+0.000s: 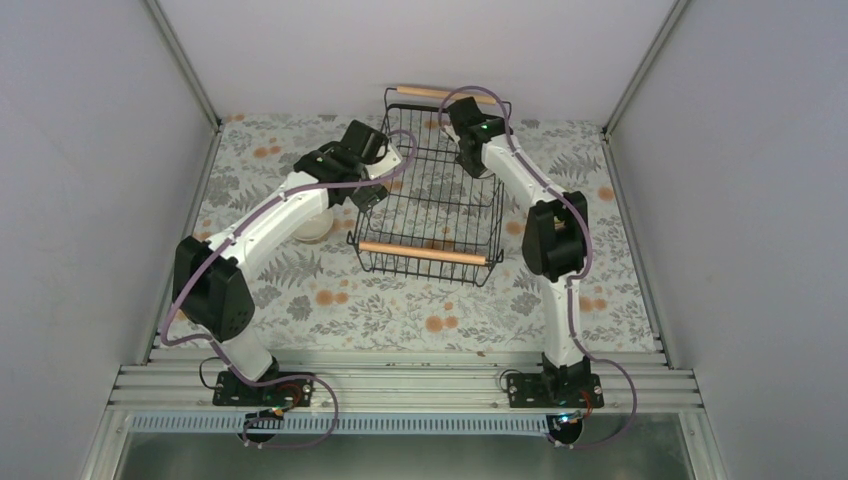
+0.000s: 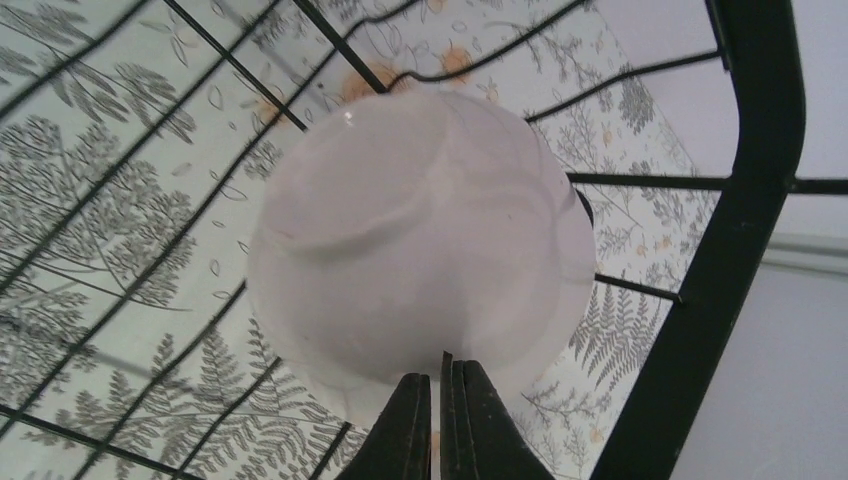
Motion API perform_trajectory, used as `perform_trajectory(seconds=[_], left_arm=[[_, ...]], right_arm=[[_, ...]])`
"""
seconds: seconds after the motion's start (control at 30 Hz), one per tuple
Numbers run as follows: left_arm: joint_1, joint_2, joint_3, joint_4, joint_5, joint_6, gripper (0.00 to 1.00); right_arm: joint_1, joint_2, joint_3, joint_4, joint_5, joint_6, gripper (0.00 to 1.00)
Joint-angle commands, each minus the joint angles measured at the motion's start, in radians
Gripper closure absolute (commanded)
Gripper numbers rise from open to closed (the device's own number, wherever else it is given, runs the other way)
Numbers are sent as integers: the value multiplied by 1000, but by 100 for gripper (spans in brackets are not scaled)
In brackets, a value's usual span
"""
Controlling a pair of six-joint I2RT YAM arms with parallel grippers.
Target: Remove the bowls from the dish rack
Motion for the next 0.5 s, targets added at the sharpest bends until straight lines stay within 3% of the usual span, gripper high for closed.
perform_trajectory(seconds=[0.0,0.33,0.47], left_arm=[[-6,7,3,10,-7,-20,0],[-6,-2,-8,12,-11,-21,0],[-6,-9,-12,15,-15,-18,0]], right_arm=[[24,21,43,6,-16,-3,96],[26,11,31,24,82,-3,96],[27,-48,-45,22,96,5,96]])
